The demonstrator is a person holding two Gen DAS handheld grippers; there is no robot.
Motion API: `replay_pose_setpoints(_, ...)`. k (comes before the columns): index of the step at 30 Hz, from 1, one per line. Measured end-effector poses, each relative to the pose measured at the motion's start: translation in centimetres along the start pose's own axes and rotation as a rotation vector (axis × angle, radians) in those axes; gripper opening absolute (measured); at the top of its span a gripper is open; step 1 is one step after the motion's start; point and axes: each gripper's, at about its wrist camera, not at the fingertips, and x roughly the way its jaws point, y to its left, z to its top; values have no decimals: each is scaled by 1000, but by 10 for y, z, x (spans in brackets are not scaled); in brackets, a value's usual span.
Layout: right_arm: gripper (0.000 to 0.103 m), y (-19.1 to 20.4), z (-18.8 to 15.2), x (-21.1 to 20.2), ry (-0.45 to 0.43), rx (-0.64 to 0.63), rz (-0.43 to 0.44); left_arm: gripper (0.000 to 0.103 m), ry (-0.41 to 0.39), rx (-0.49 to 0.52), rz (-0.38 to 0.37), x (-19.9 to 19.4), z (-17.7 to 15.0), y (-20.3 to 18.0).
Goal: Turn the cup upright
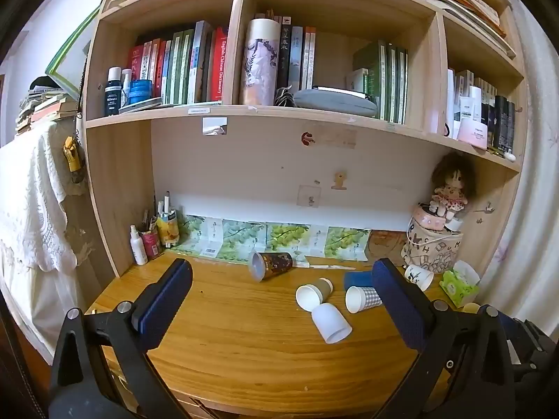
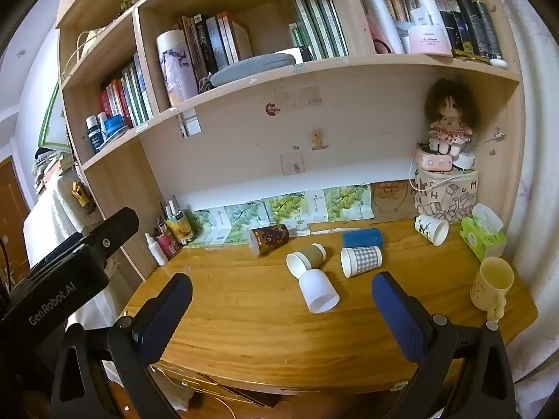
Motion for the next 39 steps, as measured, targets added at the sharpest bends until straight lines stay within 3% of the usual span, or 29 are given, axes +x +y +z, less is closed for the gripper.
replay_pose_setpoints(8,103,4,-1,6,4,6,-6,103,-1,-5,-16,6,1,-7)
replay_pose_setpoints(10,103,6,-5,14,9,6,-5,103,-9,-42,-41,8,0,14)
replay_pose_setpoints(19,103,24,-13,23,43,12,-40,103,-5,-67,-71,13,-4,37)
replay_pose_setpoints(39,103,37,-34,39,163,118,-107,103,146,-28,-155,44,-16,51)
